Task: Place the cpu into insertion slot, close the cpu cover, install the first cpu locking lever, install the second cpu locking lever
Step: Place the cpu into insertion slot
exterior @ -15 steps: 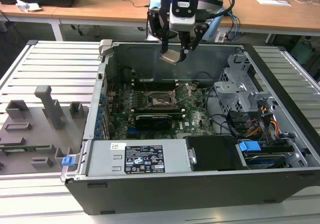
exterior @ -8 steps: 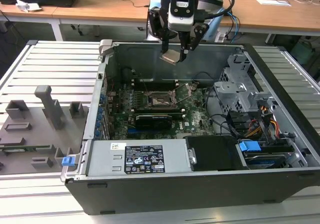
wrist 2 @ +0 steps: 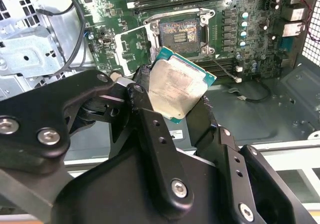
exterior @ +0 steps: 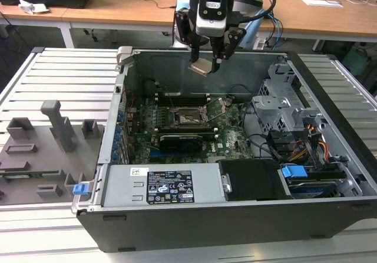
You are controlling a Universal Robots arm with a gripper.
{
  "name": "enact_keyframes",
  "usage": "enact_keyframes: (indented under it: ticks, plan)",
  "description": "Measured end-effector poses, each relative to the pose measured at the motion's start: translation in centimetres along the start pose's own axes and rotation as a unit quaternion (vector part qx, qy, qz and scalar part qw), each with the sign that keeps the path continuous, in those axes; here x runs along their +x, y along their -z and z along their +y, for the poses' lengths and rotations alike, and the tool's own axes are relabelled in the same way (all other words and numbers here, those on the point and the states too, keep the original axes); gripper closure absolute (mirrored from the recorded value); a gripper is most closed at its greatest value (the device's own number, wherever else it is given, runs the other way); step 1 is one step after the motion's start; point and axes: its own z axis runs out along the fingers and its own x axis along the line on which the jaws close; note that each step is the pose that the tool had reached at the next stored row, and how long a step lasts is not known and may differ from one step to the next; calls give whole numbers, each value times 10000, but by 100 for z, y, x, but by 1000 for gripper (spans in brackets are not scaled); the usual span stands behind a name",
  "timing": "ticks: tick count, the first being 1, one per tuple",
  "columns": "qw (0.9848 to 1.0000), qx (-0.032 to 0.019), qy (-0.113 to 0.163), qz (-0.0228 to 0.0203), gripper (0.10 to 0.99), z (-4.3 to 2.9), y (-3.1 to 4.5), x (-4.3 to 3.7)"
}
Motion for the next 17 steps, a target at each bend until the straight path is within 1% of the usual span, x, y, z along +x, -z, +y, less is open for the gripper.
enact_keyframes:
  ticks: [8,12,17]
  plan:
    - [9999,-3,-172,-15,553,0,-1,0]
    - [9995,-6,-317,-28,553,0,-2,0]
    - [9991,-8,-427,-38,553,0,-4,0]
